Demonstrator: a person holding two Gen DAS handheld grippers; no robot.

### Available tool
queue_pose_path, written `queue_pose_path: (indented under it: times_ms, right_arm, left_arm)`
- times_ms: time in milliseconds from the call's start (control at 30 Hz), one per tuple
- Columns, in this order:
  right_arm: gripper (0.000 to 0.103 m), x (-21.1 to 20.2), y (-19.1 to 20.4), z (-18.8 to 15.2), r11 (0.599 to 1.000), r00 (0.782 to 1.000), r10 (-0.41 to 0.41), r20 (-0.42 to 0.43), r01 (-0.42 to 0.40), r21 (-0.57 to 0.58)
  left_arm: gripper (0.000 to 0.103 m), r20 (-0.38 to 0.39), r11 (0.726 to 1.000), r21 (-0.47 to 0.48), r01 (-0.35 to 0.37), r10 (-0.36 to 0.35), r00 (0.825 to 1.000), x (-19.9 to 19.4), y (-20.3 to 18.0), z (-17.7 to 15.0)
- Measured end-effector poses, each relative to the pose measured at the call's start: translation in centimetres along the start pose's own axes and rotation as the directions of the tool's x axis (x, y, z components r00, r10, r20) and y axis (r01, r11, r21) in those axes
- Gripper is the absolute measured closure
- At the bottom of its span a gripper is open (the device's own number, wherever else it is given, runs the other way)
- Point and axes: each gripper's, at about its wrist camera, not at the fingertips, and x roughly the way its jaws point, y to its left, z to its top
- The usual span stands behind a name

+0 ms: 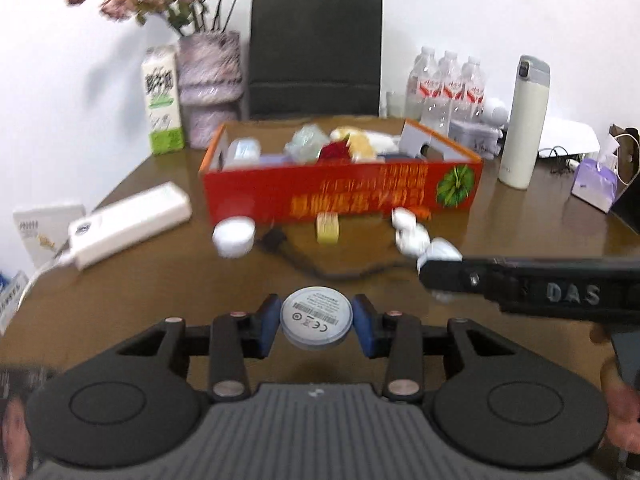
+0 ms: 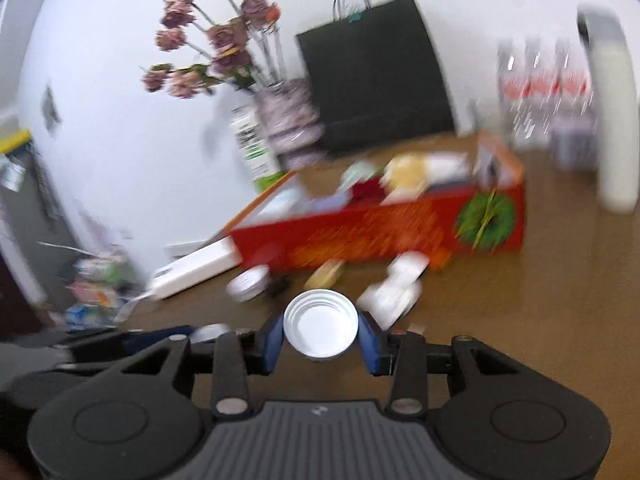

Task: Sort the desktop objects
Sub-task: 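Grasp the white round disc with the left tool while the right tool grasps a white cap, then carry the disc and cap over the box and open both tools inside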

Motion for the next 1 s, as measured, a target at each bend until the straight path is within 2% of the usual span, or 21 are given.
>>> queue_pose_path:
  times_ms: [133, 233, 467, 667, 767, 867, 1000]
  right_arm:
    - [0.064, -1.5, 2.0, -2.6, 0.997, 0.997, -0.061, -0.044, 0.059, -0.059]
    - [0.064, -2.9, 2.8, -3.6, 0.996, 0.996, -0.069, -0.051, 0.065, -0.064]
    - [0.064, -4.6, 3.3, -2.9, 0.992, 0.994, -0.105, -0.015, 0.103, -0.073]
    - [0.064, -4.4, 1.9, -0.7, 0.99, 0.992, -0.123, 0.024, 0.124, -0.061]
    - [0.064, -3.6, 1.1, 1.3, 0.994, 0.994, -0.1, 0.037, 0.101, -0.038]
    - [0.064, -2.3, 0.6, 4.6, 0.994, 0.993, -0.091, 0.071, 0.095, -0.045]
    - [0.064, 0.5, 0.0, 10.4, 0.996, 0.992, -0.076, 0.103, 0.081, -0.04]
  left_arm:
    - [0.063, -0.024, 1.0, -0.008, 0.019, -0.02, 1.0, -1.8, 0.1, -2.3]
    - [0.063, -0.024, 0.999, -0.006, 0.032, -0.032, 0.999, -2.7, -0.1, -3.1]
    - [0.063, 0.026, 0.998, 0.009, 0.058, -0.058, 0.998, -3.9, -0.4, -2.4]
    - [0.063, 0.043, 0.999, -0.016, 0.047, -0.047, 0.998, -2.7, 0.4, -0.7]
    - [0.063, 0.055, 0.998, -0.037, 0.045, -0.043, 0.998, -1.2, 1.0, 1.0]
    - [0.063, 0.085, 0.998, -0.045, 0.036, -0.032, 0.996, 1.2, 1.6, 4.6]
    - [0.063, 0.059, 0.99, -0.088, 0.107, -0.102, 0.993, 5.8, 3.1, 9.5]
